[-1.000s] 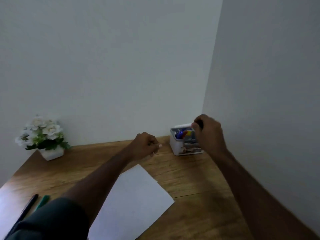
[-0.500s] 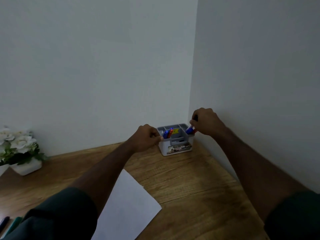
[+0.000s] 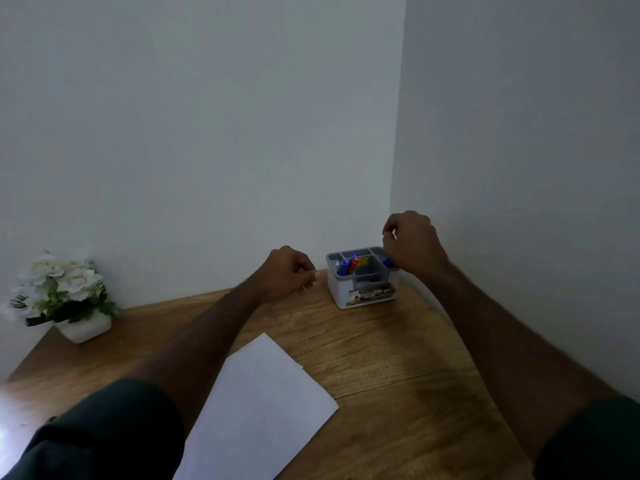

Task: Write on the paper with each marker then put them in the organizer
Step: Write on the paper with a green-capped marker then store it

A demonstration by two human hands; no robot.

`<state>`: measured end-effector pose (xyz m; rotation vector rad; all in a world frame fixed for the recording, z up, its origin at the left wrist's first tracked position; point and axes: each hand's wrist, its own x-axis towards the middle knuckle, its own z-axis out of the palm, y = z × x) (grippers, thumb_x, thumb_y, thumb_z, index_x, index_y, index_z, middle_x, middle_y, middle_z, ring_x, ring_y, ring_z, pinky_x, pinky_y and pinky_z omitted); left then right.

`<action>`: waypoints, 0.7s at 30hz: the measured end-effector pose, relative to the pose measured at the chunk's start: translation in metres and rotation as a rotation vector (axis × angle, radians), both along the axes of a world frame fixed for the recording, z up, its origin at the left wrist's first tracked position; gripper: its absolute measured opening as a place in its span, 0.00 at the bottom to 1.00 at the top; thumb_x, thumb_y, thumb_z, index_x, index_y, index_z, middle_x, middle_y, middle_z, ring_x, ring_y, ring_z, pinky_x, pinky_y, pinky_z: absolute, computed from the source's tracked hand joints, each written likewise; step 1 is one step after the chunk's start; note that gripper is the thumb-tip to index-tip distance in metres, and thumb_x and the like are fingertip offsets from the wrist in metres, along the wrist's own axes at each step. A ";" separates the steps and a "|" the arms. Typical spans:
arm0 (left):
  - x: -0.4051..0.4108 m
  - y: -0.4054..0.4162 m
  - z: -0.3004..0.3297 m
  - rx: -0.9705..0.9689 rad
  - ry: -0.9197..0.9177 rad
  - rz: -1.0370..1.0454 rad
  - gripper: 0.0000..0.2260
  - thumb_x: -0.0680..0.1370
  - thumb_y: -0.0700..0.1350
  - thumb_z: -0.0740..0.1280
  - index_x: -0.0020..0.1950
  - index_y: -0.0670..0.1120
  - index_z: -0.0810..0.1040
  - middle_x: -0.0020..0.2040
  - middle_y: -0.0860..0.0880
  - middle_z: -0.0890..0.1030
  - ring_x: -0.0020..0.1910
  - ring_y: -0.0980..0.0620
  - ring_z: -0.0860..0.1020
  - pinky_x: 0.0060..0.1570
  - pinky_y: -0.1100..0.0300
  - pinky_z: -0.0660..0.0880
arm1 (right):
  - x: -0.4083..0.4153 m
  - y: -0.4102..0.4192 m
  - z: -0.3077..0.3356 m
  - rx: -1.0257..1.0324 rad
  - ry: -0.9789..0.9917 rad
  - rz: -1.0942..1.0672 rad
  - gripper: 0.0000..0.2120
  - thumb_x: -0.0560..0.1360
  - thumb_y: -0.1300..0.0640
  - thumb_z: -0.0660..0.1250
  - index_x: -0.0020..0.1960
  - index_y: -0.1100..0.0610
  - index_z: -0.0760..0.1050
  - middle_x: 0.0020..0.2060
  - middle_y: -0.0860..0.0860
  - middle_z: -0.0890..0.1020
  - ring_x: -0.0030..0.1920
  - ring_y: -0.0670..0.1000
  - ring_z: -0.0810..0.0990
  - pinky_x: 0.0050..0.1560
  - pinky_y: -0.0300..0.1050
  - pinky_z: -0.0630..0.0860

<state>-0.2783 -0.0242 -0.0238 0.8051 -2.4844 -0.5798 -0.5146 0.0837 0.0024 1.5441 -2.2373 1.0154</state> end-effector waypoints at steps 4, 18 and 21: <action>0.037 0.009 0.000 0.022 0.014 0.046 0.08 0.77 0.46 0.71 0.43 0.43 0.85 0.36 0.52 0.84 0.32 0.62 0.80 0.43 0.60 0.79 | 0.054 -0.001 -0.005 -0.075 0.045 0.153 0.06 0.75 0.60 0.67 0.47 0.59 0.82 0.44 0.53 0.81 0.43 0.50 0.76 0.45 0.43 0.71; 0.286 0.052 -0.036 0.055 0.097 0.431 0.16 0.75 0.45 0.71 0.28 0.48 0.76 0.23 0.54 0.77 0.23 0.61 0.70 0.29 0.64 0.68 | 0.328 -0.009 -0.072 0.185 0.029 0.731 0.09 0.72 0.58 0.64 0.45 0.56 0.83 0.42 0.53 0.85 0.46 0.54 0.81 0.48 0.47 0.77; 0.340 0.060 -0.054 0.111 0.188 0.529 0.13 0.74 0.48 0.72 0.32 0.44 0.80 0.27 0.47 0.79 0.26 0.56 0.72 0.32 0.59 0.70 | 0.375 -0.006 -0.082 0.256 0.044 0.784 0.08 0.73 0.56 0.66 0.47 0.57 0.83 0.44 0.53 0.85 0.47 0.54 0.82 0.48 0.46 0.78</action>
